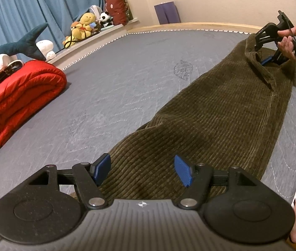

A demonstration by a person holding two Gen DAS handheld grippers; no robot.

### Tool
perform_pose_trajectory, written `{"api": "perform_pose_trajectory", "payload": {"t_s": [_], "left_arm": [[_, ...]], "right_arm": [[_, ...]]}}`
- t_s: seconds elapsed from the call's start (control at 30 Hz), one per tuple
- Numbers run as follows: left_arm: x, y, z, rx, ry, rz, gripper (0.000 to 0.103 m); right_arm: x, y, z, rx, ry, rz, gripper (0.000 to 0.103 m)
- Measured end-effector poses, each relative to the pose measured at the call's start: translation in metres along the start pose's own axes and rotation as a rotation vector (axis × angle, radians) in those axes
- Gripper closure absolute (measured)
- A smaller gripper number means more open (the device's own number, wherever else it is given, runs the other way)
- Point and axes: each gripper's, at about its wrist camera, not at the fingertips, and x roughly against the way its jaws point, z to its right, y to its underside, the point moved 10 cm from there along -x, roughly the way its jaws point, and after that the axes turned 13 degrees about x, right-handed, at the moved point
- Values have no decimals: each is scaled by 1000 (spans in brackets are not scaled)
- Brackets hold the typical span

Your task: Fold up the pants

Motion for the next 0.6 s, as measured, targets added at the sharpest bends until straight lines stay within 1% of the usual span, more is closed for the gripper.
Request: {"api": "perform_pose_trajectory", "payload": {"t_s": [0.03,0.13,0.17,0.23,0.3,0.37,0.4,0.43,0.47,0.5,0.53,0.57,0.6], "left_arm": [[0,-1,1,-3,-1,3,30],[3,-2,4,-12,0,11,30],[4,-3,4,-15,1,15,30],[6,-4,5,-19,4,23,29],[9,-6,6,-20,11,31,29],[11,-7,8,-22,20,34,29],[11,-6,10,-26,24,34,28],[10,-6,11,-30,27,33,28],[10,-6,12,-33,29,30,28],[9,-5,14,-36,31,27,27],[7,-5,14,-38,34,23,27],[7,-4,16,-41,37,20,27],[6,-4,17,-45,40,19,27]], "right_arm": [[2,-2,1,-2,-6,8,70],[15,-14,-1,-12,-54,58,89],[24,-19,-4,0,-75,88,90],[49,-29,-10,49,-61,168,91],[87,-37,-19,129,-7,273,91],[120,-35,-22,181,51,324,92],[131,-30,-21,205,84,330,92],[140,-25,-17,226,136,325,91],[146,-18,-9,236,201,305,91],[147,-13,0,227,248,281,89],[143,-8,15,193,292,242,84],[137,-5,28,151,312,213,83],[131,-4,39,108,309,191,81]]}}
